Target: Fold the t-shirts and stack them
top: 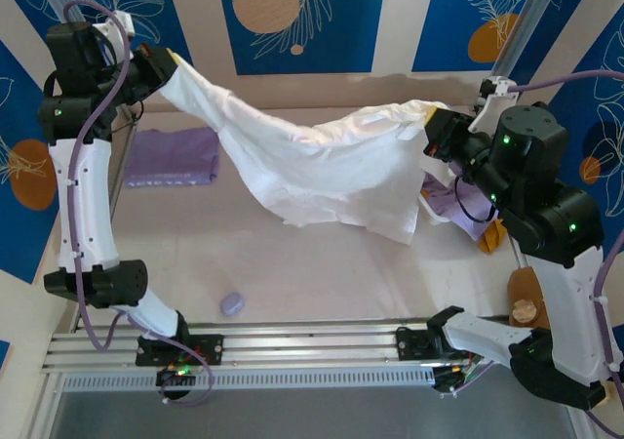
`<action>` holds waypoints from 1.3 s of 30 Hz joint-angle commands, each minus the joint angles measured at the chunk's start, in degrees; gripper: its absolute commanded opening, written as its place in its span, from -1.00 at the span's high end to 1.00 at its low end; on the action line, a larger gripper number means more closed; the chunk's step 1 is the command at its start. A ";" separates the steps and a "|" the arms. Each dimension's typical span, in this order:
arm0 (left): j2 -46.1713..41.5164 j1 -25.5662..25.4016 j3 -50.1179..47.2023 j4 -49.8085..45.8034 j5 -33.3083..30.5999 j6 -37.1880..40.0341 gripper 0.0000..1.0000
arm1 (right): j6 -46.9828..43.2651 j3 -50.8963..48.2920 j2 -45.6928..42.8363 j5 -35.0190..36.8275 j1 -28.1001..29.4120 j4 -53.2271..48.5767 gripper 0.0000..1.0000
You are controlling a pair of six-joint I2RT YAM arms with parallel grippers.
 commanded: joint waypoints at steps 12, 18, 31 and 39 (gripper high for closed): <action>-11.59 -13.55 -6.90 2.00 -0.86 0.40 1.00 | -11.34 0.55 0.99 6.98 -4.62 18.60 1.00; -17.01 -17.40 -7.03 -4.65 -7.06 5.15 1.00 | -20.59 11.26 8.76 9.15 -5.20 26.79 1.00; -31.66 -17.22 -40.40 -11.73 -19.88 13.43 1.00 | -12.36 43.01 48.11 -4.74 2.67 12.56 1.00; -35.28 -13.26 -62.53 -12.96 -27.91 16.89 1.00 | -1.25 56.37 80.00 -17.51 8.16 5.91 0.11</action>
